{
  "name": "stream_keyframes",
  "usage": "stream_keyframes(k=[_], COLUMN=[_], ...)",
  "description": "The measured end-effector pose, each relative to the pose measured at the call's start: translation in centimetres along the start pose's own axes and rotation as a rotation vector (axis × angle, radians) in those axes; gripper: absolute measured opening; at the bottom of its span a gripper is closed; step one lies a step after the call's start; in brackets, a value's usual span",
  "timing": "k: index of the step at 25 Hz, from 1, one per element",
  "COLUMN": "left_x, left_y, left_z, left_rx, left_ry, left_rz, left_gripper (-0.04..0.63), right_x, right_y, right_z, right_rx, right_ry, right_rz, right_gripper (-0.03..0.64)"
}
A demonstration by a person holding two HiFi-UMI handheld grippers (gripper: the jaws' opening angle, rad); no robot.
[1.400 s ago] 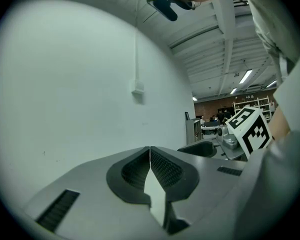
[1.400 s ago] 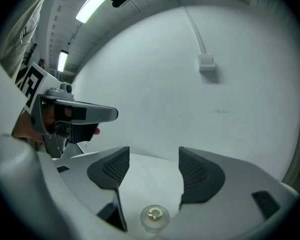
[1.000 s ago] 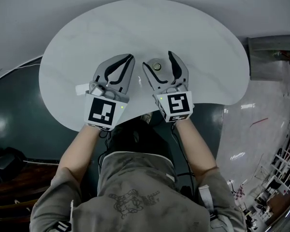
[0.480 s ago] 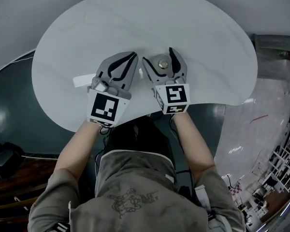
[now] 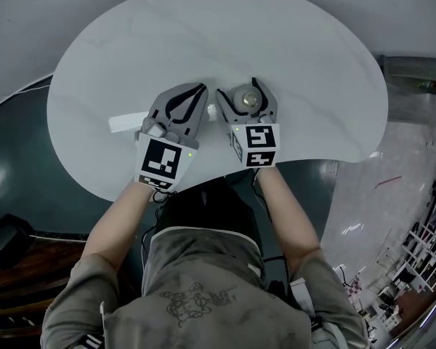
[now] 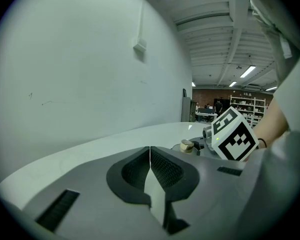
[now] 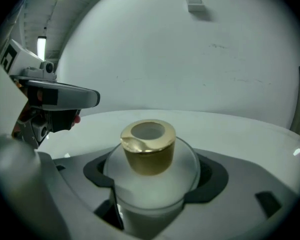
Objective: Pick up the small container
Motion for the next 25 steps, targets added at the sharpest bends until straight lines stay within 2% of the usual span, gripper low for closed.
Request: stream_keyframes(k=[6, 14, 17, 25], left_x=[-0.1, -1.3, -2.2, -3.5], left_y=[-0.1, -0.6, -1.0, -0.2], left_z=[-0.1, -2.1, -3.4, -8.3], left_rx=[-0.006, 0.026, 0.030, 0.067], left_ry=[-0.002, 0.005, 0.012, 0.041], left_rz=[-0.001, -0.019, -0.027, -0.048], left_gripper=[0.018, 0.018, 0.018, 0.018], right_x=[0.0, -1.7, -3.0, -8.3], right_y=[0.6, 1.0, 0.8, 2.3], right_z=[-0.3, -1.1, -2.8, -9.9], right_rx=[-0.005, 0.085, 0.092, 0.029], right_ry=[0.008, -0.020, -0.019, 0.031], right_rz=[0.021, 0.040, 0.042, 0.043], right_gripper=[0.342, 0.341, 0.341, 0.341])
Point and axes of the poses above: the fingertips, and each gripper's own axes: x forward along the fingers, y to its right, z out of its underside, the point moved 1 cm from there along -x, backward along the fingers, and after that the axes turned 1 degree about -x, right-handed, at the moved point
